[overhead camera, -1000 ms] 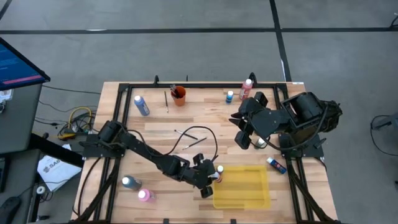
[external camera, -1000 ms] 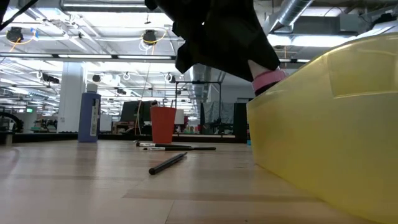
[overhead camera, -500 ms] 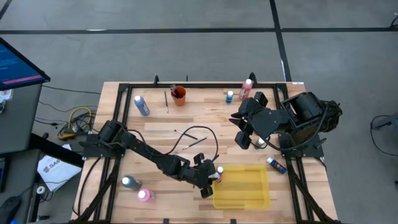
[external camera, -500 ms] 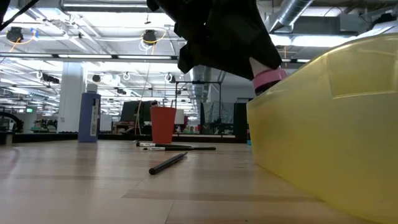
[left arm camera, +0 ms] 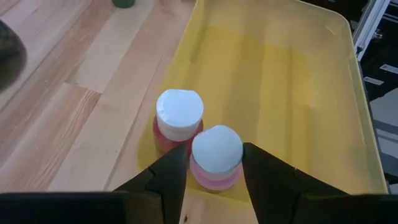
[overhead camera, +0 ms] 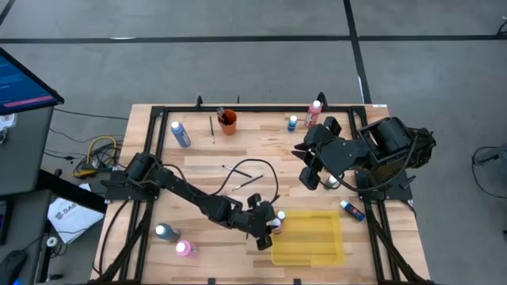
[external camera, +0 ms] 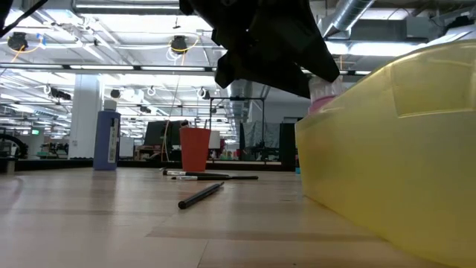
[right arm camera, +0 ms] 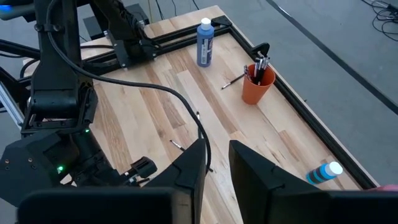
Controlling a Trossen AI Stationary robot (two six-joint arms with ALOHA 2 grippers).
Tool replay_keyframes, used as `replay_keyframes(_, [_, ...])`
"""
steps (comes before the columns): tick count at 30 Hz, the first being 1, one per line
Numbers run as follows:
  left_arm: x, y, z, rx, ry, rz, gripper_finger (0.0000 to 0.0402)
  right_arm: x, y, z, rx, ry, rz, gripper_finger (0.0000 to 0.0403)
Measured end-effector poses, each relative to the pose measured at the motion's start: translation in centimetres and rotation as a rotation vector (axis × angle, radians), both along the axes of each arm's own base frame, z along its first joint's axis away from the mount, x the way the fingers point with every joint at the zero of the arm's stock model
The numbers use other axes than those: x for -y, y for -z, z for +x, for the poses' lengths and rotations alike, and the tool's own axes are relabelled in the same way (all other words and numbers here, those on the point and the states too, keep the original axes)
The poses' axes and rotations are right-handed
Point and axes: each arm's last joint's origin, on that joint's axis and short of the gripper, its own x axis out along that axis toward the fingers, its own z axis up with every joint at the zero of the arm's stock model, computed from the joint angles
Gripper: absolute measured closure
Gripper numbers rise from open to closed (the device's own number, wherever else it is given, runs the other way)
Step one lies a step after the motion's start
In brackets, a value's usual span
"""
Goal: Pick & Place Paint Supplies
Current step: Put the pink paint bottle into the yellow bin, then put the light blue paint bottle into the yellow bin
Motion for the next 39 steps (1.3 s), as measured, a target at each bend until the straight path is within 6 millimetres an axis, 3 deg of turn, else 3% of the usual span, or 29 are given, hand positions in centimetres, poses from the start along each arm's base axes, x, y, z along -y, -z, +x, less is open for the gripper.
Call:
replay_keyframes(12, [-0.7,-2.2,-0.5,0.012,0.04,-0.011,0.0254,0.0,0.0,0.0,-0.007,-0.011,-0.013,0.0335])
replay_keyframes(16, [-1.5,-5.9,-2.3,0.026,0.05,-0.01,0.0254,0.0,0.0,0.0,-0.011,-0.016,-0.019,0.0335])
replay_keyframes(19, [-3.1,-9.3,-5.1,-0.001,-0.027,0.079,0.0254,0.0,0.0,0.0,-0.012,-0.015,-0.019,0.0335])
replay_keyframes(24, [-7.0,-15.3,-12.2,0.005,-0.278,0.271,0.0253,0.0,0.0,0.0,-0.012,-0.015,-0.019,0.0335])
replay_keyframes(28, [-10.1,-18.2,-18.1,0.074,-0.401,0.204,0.0253,0.0,0.0,0.0,-0.012,-0.015,-0.019,0.0335])
replay_keyframes(33, [-11.6,-18.7,-23.6,0.12,-0.306,0.027,0.0253,0.0,0.1,-0.1,-0.021,-0.019,-0.016,0.0335])
replay_keyframes(39, [-12.8,-16.7,-27.4,0.154,-0.317,-0.085,0.0254,0.6,0.2,0.2,-0.03,0.005,-0.018,0.0335])
